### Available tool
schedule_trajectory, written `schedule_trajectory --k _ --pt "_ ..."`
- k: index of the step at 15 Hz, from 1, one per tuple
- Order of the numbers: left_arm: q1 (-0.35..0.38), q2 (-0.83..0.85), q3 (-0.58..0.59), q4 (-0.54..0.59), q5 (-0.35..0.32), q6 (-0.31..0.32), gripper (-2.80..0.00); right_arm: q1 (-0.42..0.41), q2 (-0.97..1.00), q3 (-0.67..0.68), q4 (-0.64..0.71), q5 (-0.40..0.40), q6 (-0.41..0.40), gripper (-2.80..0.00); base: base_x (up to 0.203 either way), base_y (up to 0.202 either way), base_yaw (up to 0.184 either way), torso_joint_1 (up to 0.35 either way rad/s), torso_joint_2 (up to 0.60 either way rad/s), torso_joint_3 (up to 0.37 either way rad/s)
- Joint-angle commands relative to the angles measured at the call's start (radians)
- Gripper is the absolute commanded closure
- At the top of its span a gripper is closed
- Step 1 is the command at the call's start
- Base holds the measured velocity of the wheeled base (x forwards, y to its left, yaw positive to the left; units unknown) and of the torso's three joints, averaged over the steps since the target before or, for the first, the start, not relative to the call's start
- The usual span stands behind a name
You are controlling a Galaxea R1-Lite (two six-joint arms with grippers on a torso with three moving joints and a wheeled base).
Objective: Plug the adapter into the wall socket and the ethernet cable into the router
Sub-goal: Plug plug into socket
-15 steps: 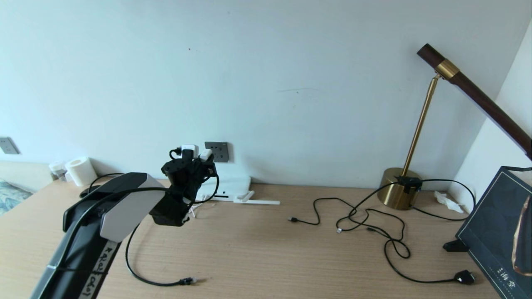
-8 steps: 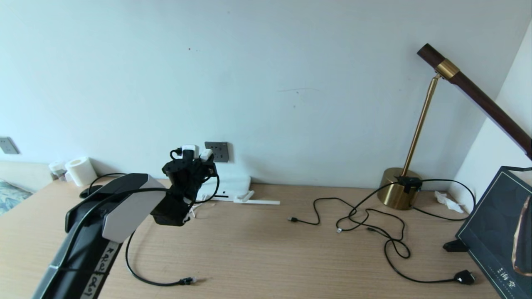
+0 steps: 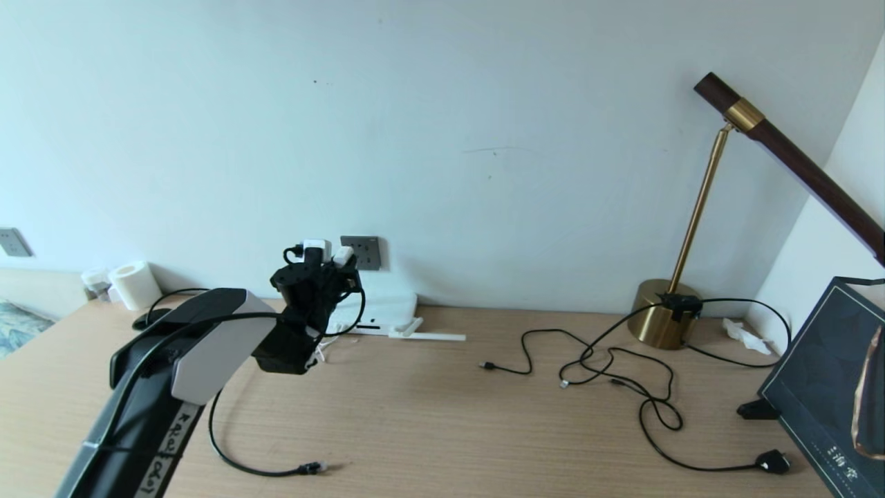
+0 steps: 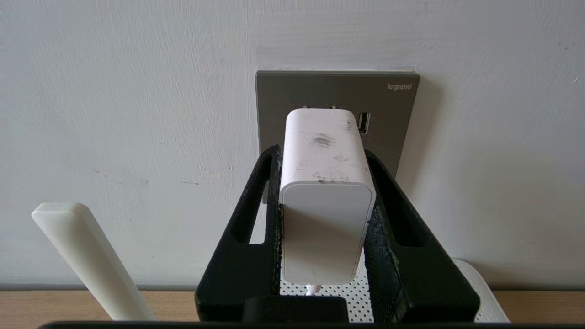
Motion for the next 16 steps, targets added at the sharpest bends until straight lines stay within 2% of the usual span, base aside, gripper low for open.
schedule_trajectory --k 1,16 --pt "0.000 0.001 -0.002 -0.006 0.001 0.000 0.00 0.000 0.000 0.000 0.001 0.000 0.000 0.00 0.000 0.000 0.000 0.000 0.00 0.000" --pt "0.000 0.006 -0.011 0.007 -0.001 0.000 0.00 0.000 0.000 0.000 0.001 0.000 0.000 0.00 0.000 0.000 0.000 0.000 0.00 0.000"
